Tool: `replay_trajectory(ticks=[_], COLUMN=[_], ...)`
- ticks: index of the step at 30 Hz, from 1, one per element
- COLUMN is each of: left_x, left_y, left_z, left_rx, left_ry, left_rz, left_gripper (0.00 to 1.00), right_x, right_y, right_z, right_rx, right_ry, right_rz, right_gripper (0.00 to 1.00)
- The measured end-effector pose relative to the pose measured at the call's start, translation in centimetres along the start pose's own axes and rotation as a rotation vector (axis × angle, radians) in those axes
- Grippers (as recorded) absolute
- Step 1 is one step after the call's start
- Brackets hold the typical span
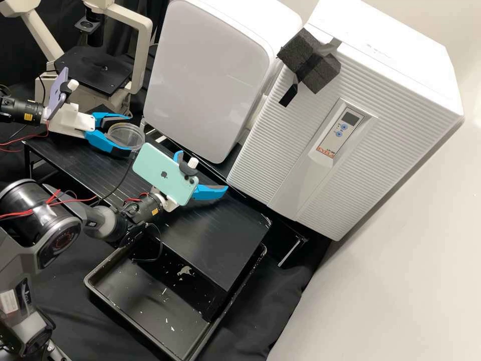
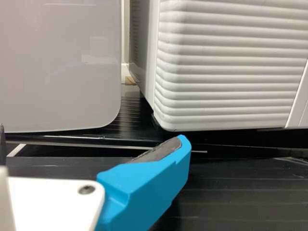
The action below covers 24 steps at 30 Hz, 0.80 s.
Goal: Place the petri dish on the microscope
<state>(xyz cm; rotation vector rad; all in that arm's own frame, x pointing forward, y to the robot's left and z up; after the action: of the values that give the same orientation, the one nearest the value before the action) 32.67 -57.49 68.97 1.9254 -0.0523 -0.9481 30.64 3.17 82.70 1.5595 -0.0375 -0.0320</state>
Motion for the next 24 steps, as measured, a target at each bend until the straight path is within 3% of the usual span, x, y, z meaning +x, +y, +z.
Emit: replay_trajectory(ticks=[11,17,24], left_x=[-0.05,0.08,0.25], left_y=[-0.05,-0.31,-0.43], left_z=[0.04,-0.24,-0.17], left_rx=[0.0,0.099,0.112], left_ry=[-0.005,0.012,0.019], left_rz=[0.002,0.0,0.013], left_gripper=[1.0,1.0,1.0], right_x=[0.0,0.0,0.0], right_y=[0.0,0.0,0.0], right_z=[0.0,0.0,0.0], right_rx=[0.0,0.0,0.0], right_ry=[0.0,0.0,0.0], right_rz=[0.0,0.0,0.0], right_gripper=[1.0,1.0,1.0])
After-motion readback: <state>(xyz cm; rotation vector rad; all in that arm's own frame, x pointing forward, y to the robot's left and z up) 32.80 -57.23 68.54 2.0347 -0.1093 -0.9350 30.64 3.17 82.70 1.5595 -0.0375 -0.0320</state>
